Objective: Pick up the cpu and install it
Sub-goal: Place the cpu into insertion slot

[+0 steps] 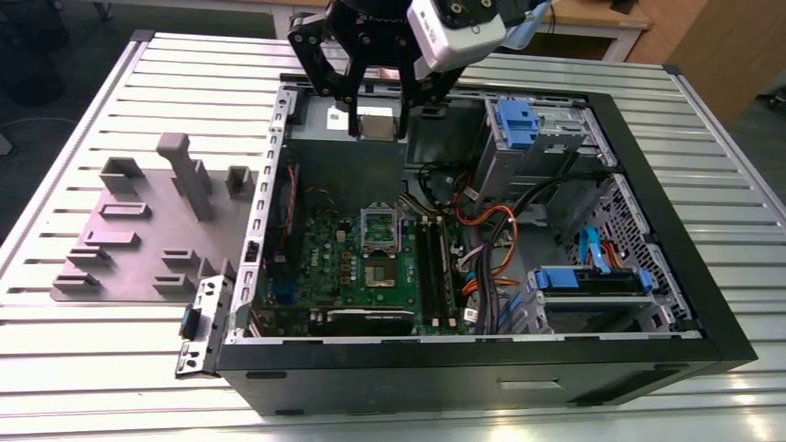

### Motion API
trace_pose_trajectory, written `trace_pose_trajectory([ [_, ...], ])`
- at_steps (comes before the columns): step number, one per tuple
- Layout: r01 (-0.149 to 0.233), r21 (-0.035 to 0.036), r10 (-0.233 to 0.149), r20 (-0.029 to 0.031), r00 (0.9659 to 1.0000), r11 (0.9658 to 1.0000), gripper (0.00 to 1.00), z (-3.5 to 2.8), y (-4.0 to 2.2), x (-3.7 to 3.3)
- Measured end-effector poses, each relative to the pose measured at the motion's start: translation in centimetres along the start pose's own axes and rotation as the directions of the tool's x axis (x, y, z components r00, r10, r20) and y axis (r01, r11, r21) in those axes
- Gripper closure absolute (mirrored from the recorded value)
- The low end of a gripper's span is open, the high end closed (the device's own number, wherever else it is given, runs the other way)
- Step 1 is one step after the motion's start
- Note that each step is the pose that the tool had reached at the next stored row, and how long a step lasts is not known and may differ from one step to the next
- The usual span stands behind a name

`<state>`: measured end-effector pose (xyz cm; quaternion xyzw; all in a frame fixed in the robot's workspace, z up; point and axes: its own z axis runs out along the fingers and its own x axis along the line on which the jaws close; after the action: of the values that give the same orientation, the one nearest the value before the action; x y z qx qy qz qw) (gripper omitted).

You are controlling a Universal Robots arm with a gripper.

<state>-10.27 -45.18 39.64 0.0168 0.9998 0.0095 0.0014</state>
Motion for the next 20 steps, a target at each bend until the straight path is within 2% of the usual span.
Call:
trace_pose_trajectory([
  [20, 0.000, 0.0000, 0.000, 0.0000, 1.0000, 1.0000, 0.53, 0.46, -0.01, 0.00],
])
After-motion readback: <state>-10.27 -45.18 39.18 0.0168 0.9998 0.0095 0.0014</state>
